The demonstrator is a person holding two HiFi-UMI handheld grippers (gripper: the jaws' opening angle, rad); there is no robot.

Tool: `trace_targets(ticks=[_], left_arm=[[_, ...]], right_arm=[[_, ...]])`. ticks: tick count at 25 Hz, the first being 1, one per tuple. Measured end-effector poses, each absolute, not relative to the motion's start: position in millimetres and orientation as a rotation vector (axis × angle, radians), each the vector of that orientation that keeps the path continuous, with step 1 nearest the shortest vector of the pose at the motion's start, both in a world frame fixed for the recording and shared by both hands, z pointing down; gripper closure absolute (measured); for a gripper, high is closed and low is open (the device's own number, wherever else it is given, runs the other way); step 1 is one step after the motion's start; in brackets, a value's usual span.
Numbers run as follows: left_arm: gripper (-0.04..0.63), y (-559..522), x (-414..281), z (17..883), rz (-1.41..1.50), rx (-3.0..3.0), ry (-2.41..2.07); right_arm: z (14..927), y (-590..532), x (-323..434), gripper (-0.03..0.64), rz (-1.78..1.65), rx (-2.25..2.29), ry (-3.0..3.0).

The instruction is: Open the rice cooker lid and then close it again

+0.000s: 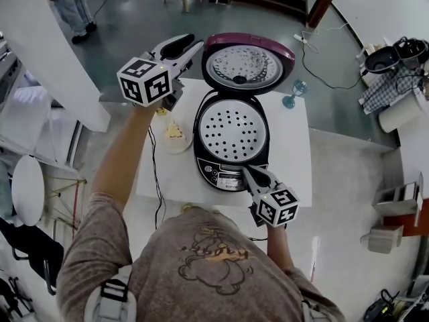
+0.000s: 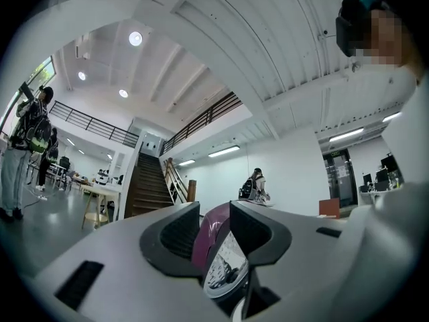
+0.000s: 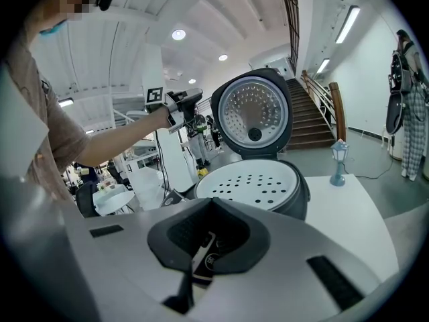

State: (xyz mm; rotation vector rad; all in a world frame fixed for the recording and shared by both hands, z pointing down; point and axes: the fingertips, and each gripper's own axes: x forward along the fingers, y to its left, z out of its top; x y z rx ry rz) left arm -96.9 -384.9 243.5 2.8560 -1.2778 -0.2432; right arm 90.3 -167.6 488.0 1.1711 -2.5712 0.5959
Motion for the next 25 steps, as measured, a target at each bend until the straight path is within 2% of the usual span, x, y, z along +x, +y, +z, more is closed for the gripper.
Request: trace_targets(ticks=[9,14,25], left_arm=[[0.345,-385,-86,246,-0.221,2.885,-1.232],[0.261,-392,-78,254,-0.157,2.895,-1.193],[0.249,-406,-64,265,-0.163,2.863,-1.130]], right_arm=[[489,-168,90,0.613,0.579,1.183,-2.572],[489,-168,90,0.614,0.580,1.183,-2.573],[490,-168,91,0.613,0.586,1.192,-2.574]])
